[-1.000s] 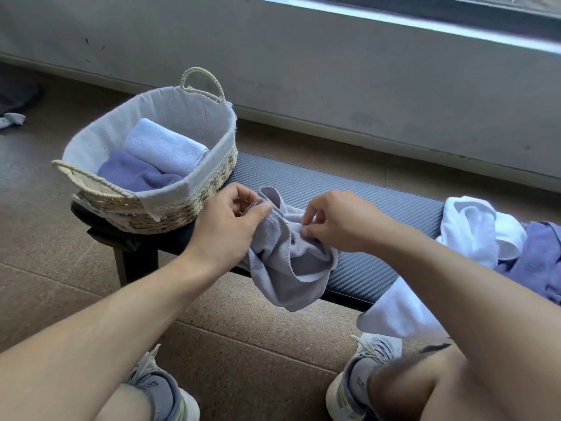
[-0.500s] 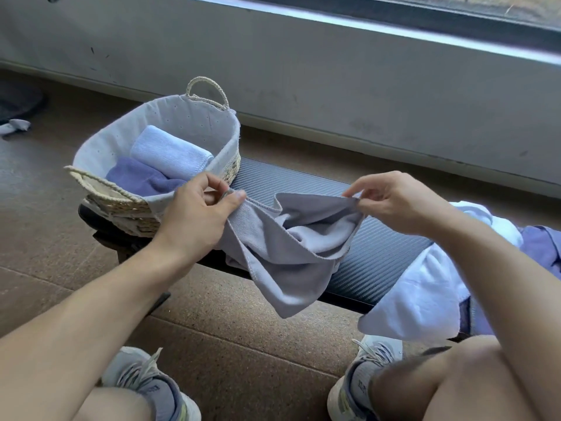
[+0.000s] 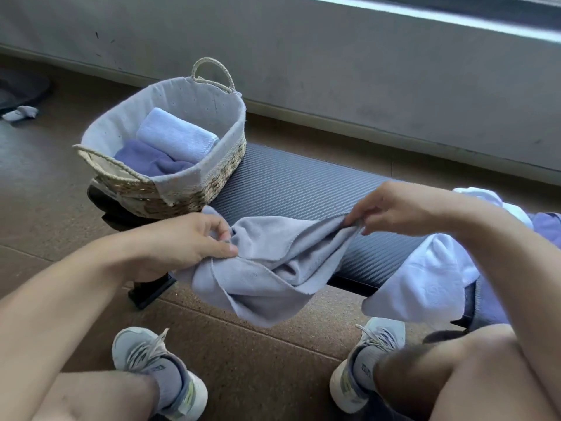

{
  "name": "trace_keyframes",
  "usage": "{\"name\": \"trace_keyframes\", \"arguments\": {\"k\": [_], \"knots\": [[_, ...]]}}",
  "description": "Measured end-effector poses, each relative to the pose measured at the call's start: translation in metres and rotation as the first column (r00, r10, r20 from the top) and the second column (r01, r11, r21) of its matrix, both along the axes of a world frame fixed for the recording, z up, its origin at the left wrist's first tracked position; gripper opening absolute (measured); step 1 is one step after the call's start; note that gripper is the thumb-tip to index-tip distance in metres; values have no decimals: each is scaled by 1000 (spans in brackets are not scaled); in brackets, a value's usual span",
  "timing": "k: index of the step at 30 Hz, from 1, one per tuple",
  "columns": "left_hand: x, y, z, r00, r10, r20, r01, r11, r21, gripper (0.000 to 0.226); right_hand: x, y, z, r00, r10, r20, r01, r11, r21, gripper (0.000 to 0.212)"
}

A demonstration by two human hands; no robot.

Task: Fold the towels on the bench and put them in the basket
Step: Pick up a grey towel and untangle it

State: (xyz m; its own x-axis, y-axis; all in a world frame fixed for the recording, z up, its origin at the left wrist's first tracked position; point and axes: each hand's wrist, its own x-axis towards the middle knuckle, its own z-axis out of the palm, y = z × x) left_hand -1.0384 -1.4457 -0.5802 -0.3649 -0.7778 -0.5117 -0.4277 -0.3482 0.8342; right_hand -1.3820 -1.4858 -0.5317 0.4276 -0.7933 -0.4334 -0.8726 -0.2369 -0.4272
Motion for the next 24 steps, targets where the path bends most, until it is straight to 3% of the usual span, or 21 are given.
{"name": "trace_keyframes", "arguments": {"k": [3,6,9,11,13,15,17,20,24], "knots": [[-1,6,9,976,-217,-24,218,969,113,22,-3,3,-3,995,71,-70,-67,995,71,19],[-4,10,19,876,-482,-5,472,855,217,18,-6,10,-3,995,46,89,-68,963,261,10],[-2,9,23,848,-523,-84,527,815,241,20,-13,14,-1,960,-8,280,-100,924,369,14],[-6,6,22,926,-353,-135,371,918,143,20,-14,15,-1,920,-41,391,-113,925,362,11],[-13,0,20,972,-59,-226,56,998,-20,19,-16,14,-3,870,-100,482,-79,938,339,21],[-16,-9,14,935,187,-300,-243,957,-159,20,-21,12,-3,864,-145,483,-1,958,288,33],[-12,-17,9,875,338,-347,-423,882,-209,26,-29,9,-2,919,-121,376,58,983,174,44],[-5,-24,4,865,393,-313,-478,836,-270,23,-42,3,-2,970,-127,207,121,992,42,48],[-10,-23,8,894,320,-315,-414,859,-303,17,-49,-2,-7,939,-233,252,244,970,-11,46]]}}
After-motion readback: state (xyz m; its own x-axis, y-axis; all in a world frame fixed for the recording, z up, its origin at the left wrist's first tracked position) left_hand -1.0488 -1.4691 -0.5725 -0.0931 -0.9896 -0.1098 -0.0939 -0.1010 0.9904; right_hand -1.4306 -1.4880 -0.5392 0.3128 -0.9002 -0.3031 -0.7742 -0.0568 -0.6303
